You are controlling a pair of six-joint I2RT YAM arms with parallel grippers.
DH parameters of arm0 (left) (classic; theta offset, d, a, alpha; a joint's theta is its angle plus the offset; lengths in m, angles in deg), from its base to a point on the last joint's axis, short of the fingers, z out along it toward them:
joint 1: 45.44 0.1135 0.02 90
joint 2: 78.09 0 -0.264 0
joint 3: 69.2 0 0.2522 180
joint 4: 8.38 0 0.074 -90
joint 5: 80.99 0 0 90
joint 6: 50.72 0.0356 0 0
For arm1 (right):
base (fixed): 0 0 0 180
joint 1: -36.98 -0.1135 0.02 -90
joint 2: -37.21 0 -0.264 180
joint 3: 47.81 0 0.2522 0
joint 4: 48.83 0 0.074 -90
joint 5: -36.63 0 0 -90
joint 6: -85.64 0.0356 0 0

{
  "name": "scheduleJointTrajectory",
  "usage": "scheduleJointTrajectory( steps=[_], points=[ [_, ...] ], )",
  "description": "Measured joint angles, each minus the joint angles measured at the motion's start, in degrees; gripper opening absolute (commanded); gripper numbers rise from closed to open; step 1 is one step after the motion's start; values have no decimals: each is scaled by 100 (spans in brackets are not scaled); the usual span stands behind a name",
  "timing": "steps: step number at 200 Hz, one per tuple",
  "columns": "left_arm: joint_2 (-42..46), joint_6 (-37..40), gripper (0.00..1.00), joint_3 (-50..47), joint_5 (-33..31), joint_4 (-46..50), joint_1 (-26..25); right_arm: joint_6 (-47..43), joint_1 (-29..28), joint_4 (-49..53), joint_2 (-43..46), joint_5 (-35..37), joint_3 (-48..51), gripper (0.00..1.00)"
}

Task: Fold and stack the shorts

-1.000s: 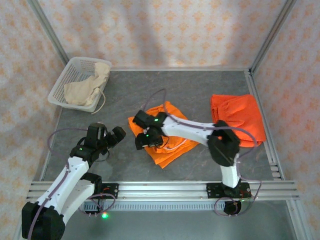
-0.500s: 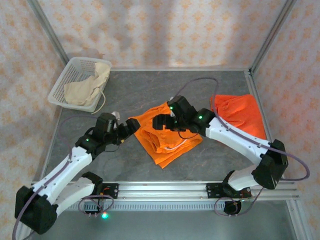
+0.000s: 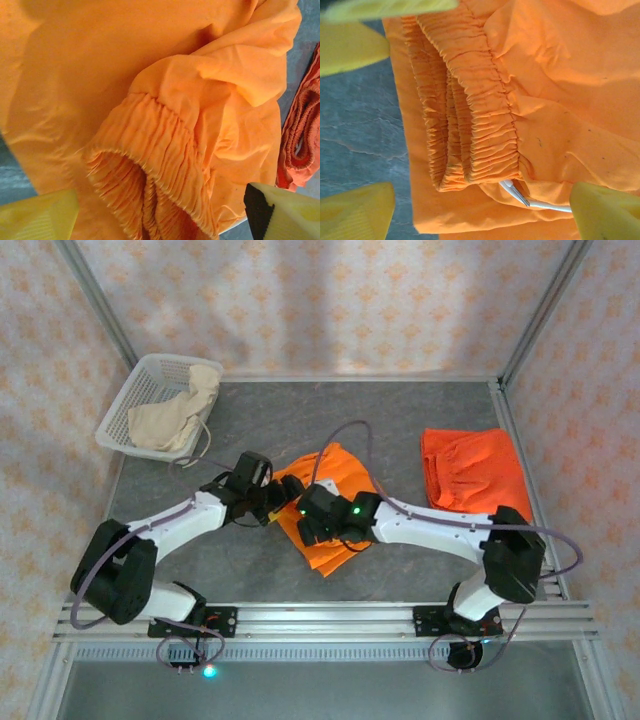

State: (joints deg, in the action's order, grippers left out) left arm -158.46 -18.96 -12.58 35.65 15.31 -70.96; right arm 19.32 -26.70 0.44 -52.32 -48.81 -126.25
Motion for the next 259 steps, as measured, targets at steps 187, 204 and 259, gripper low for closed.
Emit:
scheduleJointTrajectory(
  steps=[187,204,259],
  points=[
    [-874,671,92,647,-129,343,0,-81,-444,-240,-1467,1117,-24,30],
    [-874,743,92,702,-162,433,7,-55,-444,-214,-1464,1246,-50,16],
    [-874,826,91,743,-199,575,92,-39,-442,-173,-1062,1370,-50,8]
  ],
)
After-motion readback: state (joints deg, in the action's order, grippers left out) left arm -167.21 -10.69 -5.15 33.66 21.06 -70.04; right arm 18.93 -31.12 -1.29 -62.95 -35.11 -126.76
